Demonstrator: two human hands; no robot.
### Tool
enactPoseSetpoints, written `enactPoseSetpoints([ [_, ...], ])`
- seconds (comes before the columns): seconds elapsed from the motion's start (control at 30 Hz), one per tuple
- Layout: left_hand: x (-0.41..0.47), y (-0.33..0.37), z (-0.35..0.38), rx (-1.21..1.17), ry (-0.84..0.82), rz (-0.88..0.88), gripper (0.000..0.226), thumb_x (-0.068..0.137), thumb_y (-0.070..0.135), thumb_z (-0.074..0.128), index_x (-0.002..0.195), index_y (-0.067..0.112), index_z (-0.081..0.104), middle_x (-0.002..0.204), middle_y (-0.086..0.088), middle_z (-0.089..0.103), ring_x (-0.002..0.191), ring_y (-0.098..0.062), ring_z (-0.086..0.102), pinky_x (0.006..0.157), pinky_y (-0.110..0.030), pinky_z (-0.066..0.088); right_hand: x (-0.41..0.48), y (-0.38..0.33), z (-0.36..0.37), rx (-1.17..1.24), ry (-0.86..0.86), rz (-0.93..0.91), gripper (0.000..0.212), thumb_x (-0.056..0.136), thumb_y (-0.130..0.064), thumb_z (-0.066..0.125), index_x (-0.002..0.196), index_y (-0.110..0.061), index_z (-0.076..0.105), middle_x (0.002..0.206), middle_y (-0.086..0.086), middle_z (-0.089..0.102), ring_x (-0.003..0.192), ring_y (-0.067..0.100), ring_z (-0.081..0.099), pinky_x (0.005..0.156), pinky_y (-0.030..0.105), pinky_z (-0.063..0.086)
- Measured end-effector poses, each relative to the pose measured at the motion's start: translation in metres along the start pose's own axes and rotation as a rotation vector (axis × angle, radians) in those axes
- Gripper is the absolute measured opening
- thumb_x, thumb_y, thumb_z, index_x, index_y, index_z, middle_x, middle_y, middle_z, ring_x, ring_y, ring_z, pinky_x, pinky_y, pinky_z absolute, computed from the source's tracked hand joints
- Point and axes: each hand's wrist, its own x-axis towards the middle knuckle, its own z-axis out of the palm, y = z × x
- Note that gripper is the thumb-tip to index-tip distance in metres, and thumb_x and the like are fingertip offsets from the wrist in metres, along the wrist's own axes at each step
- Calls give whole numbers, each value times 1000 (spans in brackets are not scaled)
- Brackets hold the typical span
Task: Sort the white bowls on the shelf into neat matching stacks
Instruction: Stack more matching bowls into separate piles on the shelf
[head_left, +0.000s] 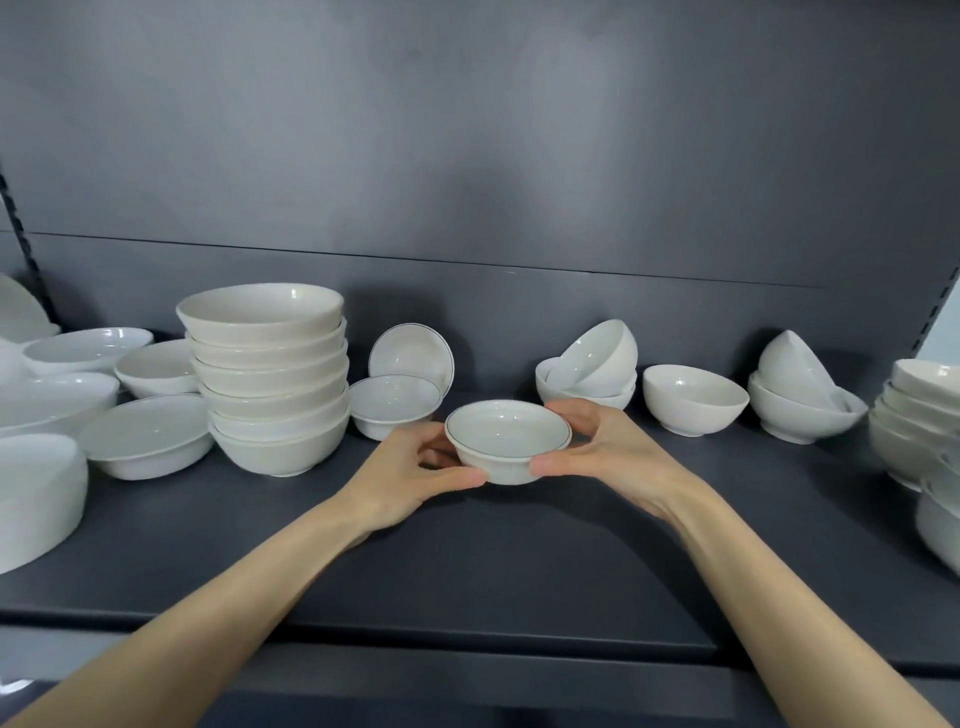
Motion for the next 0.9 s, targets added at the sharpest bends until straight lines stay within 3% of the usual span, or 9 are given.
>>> enactPoseSetpoints([
  [0.17,3,-6,2,2,93,-104,41,62,9,88,98,11,68,86,0,75,71,-1,68,68,-12,50,6,6,-2,-17,-72,32,45,69,-5,83,96,-31,58,100,-14,67,86,4,68,90,23,51],
  [0.33,6,-14,2,172,107,-113,41,59,23,90,93,15,69,66,11,65,58,-2,57,66,-16,48,12,16,-1,-59,-91,64,60,56,-20,88,109,-26,59,110,-6,70,101,14,67,97,34,50],
  [0.47,5,-17,1,216,109,-76,37,63,25,88,95,18,71,70,11,62,57,1,51,63,-9,44,14,22,-1,-58,-77,87,63,59,-13,90,109,-29,55,115,-8,66,103,10,66,98,35,50],
  [0.57,6,-19,-2,202,124,-81,39,63,24,88,98,20,71,79,6,68,62,0,55,67,-10,46,14,22,0,-55,-88,76,70,54,-22,91,115,-27,57,116,-9,67,105,9,65,100,37,49],
  [0.77,8,-21,-3,200,132,-107,42,61,25,89,98,22,69,82,6,69,66,-2,59,71,-15,47,14,19,2,-65,-131,52,54,66,-19,87,113,-25,62,114,-7,68,108,13,64,102,36,48],
  [0.9,5,-18,-5,202,150,-97,45,58,24,91,97,26,67,89,4,70,75,-7,62,77,-19,50,11,13,0,-127,-157,81,39,73,-19,82,101,-31,57,105,-12,66,101,6,64,96,23,49],
])
